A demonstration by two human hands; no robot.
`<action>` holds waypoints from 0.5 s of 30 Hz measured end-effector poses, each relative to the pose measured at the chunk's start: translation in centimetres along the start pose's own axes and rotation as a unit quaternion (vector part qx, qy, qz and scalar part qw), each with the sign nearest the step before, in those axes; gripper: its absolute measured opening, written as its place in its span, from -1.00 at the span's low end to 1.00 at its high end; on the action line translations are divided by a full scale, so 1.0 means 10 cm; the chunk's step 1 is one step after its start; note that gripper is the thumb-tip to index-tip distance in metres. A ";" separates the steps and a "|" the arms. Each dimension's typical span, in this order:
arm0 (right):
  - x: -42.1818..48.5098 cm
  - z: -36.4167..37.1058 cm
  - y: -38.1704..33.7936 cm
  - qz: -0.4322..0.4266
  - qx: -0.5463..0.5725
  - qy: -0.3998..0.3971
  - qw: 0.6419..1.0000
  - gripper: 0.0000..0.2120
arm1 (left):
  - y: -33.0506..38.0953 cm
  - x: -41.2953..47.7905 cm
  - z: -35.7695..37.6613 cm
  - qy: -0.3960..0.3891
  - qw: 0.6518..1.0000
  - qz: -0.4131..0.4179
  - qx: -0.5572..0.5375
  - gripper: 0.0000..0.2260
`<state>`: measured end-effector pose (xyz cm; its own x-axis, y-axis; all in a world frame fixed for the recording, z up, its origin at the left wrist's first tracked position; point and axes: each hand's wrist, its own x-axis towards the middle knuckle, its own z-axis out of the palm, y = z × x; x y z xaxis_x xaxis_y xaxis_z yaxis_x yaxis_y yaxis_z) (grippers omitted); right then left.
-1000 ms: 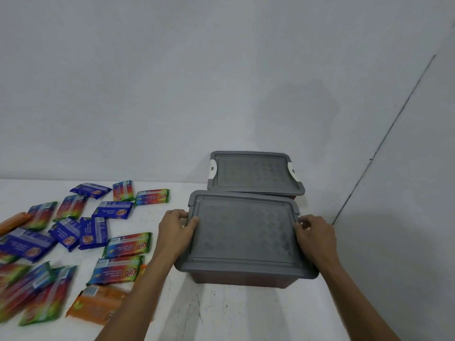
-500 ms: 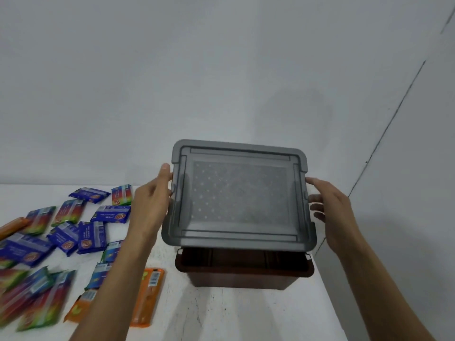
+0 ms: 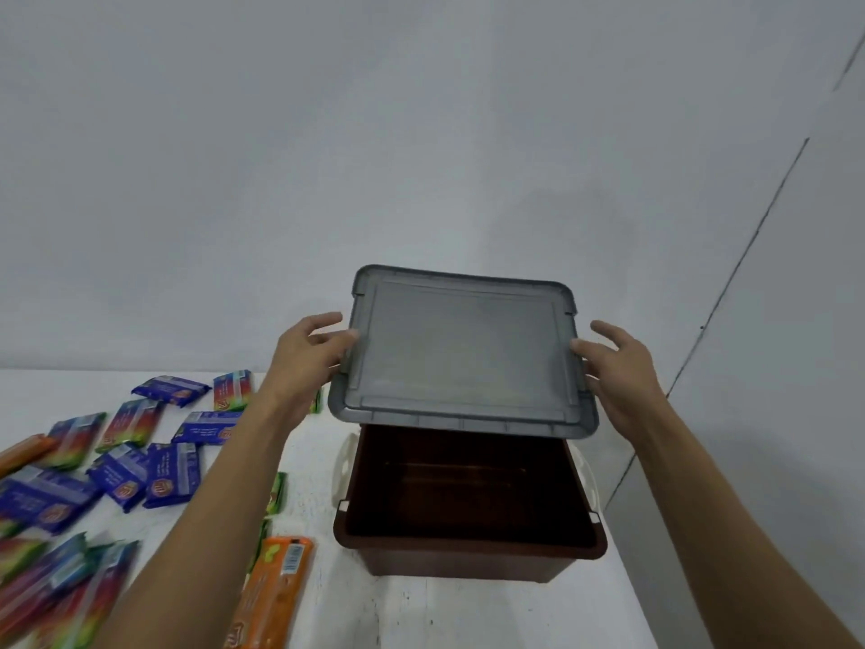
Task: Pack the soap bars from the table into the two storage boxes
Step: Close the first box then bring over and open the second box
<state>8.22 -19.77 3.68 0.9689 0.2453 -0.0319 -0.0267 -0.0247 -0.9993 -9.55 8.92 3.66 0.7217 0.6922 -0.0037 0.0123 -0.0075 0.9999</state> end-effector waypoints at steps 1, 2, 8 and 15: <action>0.04 0.01 -0.01 -0.003 -0.036 -0.006 0.999 -0.55 | -0.03 0.06 0.03 -0.004 1.000 0.010 0.023 -0.69; 0.09 0.02 -0.03 -0.009 -0.064 -0.013 0.998 -0.59 | -0.04 0.13 0.05 -0.008 0.999 0.018 0.037 -0.68; 0.27 0.11 -0.19 -0.093 -0.092 -0.029 0.991 -0.82 | 0.00 0.45 0.12 0.026 0.990 0.085 0.113 -0.80; 0.38 0.11 -0.02 -0.121 -0.136 -0.044 0.982 -0.83 | -0.20 0.54 0.14 0.023 0.979 0.111 0.171 -0.80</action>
<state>11.68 -17.79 3.72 0.9131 0.3589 0.1936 0.2810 -0.2098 -0.9365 -4.72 11.69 1.62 0.7003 0.6785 0.2219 0.0951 -0.3968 0.9130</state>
